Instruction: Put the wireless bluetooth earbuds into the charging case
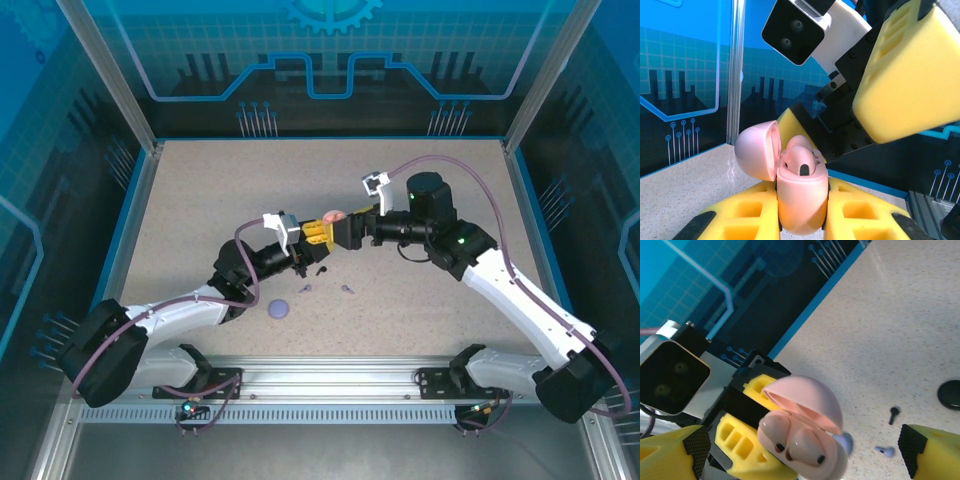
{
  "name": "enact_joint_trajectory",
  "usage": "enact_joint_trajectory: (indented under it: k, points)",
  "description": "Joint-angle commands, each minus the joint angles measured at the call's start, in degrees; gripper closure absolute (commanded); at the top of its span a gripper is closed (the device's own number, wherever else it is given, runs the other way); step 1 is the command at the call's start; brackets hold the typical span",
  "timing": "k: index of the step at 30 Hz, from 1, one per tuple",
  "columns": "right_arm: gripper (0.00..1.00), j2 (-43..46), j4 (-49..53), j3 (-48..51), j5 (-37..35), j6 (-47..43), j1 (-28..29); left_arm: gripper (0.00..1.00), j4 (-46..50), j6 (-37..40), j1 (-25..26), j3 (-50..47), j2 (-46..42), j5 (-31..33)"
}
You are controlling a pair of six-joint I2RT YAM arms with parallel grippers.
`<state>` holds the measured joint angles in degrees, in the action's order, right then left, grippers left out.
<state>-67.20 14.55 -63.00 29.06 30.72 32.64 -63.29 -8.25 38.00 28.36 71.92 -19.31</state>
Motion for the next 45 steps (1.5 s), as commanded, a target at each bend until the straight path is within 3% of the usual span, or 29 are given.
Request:
enact_joint_trajectory:
  k: [1,7,14,21,24,29,31,38,45]
  points:
    - [0.0,-1.23,-4.19,-2.31,5.54,0.68,0.74,1.0,-0.9,-0.82,0.41,0.29,-1.5,-1.11]
    - [0.04,-1.7,-3.46,-4.37,6.34,-0.47,1.28,1.0,-0.68,-0.74,0.41,0.29,-1.48,-0.99]
    - [0.17,-1.09,-3.14,-5.88,7.37,-1.22,1.24,1.0,-0.66,-0.64,0.42,0.45,-1.01,-0.83]
    - [0.17,0.72,1.08,-7.02,4.65,-3.66,1.24,1.0,-0.7,-0.66,0.41,0.39,-0.9,-0.82]
    - [0.15,1.65,5.82,-7.65,-0.71,-5.92,1.28,1.0,-0.7,-0.67,0.46,0.43,-0.85,-0.64]
    - [0.05,4.27,16.43,-5.1,-22.82,-7.9,1.06,1.0,-0.14,-0.77,0.36,0.12,-1.19,-0.49]
    - [0.03,5.82,16.98,-1.5,-27.51,-7.33,0.41,1.0,0.45,-0.65,0.41,-0.13,-1.51,-0.24]
    - [0.0,9.14,19.67,8.97,-37.46,-3.64,-0.48,1.0,5.84,-1.98,0.42,-0.43,-1.96,1.79]
    - [0.0,12.23,22.09,15.71,-43.8,-2.68,-1.07,1.0,21.19,-5.3,0.4,5.17,1.8,4.76]
